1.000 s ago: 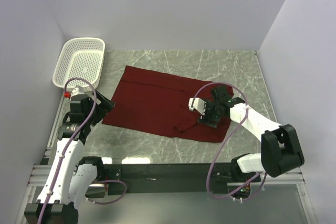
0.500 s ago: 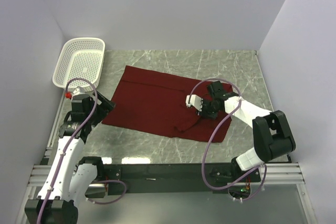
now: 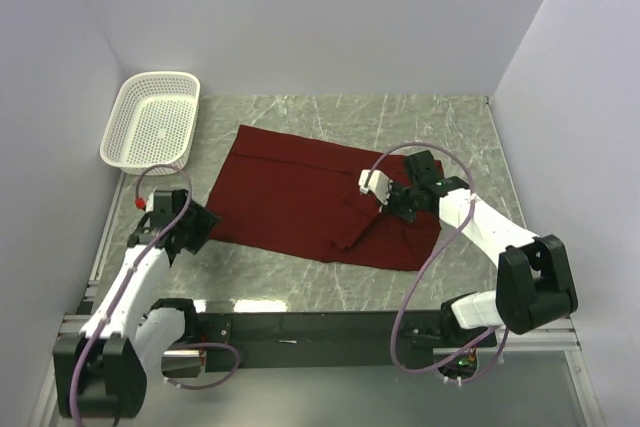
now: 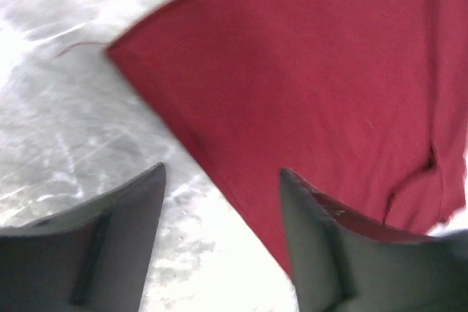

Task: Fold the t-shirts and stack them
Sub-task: Fold the tshirt

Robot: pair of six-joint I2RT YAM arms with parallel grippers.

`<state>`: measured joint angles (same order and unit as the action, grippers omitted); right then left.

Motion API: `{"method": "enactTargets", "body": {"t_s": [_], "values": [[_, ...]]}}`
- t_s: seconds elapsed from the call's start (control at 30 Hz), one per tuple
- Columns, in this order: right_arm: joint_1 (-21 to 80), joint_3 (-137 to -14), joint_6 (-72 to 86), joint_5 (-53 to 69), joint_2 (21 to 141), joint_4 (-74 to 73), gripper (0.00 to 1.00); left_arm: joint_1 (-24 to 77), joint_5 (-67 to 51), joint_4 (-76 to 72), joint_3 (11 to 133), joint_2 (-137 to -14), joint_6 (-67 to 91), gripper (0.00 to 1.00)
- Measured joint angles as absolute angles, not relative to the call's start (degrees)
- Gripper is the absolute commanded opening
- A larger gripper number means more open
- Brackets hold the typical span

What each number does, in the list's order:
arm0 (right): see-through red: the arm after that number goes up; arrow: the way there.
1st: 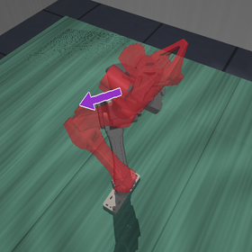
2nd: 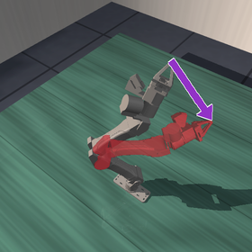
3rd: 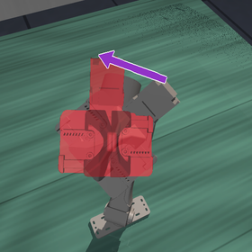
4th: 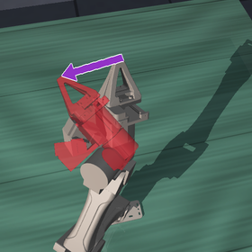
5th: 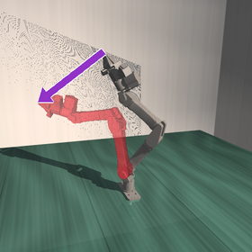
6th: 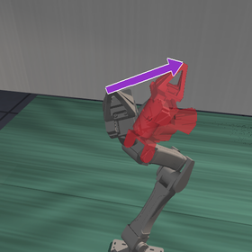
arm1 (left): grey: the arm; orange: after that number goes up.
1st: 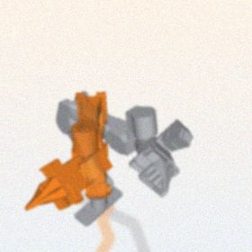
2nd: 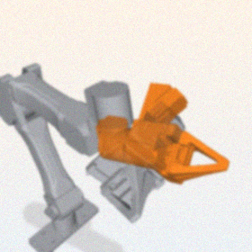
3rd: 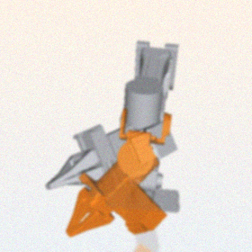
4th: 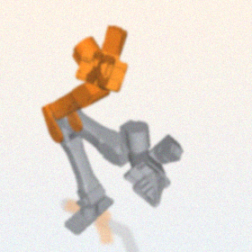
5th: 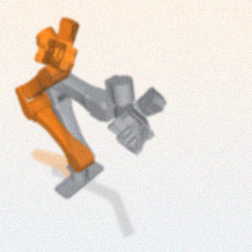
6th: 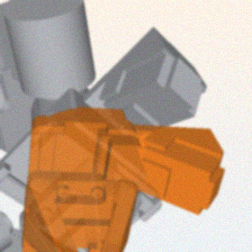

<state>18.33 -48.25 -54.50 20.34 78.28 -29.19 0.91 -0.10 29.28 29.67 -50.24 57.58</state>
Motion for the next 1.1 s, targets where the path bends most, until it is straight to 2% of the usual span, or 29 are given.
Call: {"method": "enactTargets", "body": {"t_s": [0.27,0.67,0.8,0.87,1.0,1.1], "values": [[18.3,-46.0,-51.1,22.4,74.9,-28.7,0.02,0.9,6.9,27.9,30.0,-65.8,65.4,0.55],[17.7,-44.6,-49.3,23.6,72.8,-28.6,0.02,0.8,15.6,26.1,35.3,-74.8,66.9,0.49],[17.2,-44.6,-49.3,23.7,72.1,-28.6,0.02,0.8,16.9,24.9,36.2,-76.7,66.9,0.31],[16.9,-44.6,-49.3,23.7,71.4,-28.8,0.02,0.8,17.5,24.4,36.6,-77.6,66.6,0.27],[16.5,-45.0,-49.3,24.1,68.4,-30.8,0.01,0.8,17.3,24.0,36.9,-77.9,65.0,0.12],[16.4,-46.5,-49.2,24.9,64.7,-33.3,0.00,0.8,16.1,23.9,36.9,-76.8,62.8,0.06]]}}
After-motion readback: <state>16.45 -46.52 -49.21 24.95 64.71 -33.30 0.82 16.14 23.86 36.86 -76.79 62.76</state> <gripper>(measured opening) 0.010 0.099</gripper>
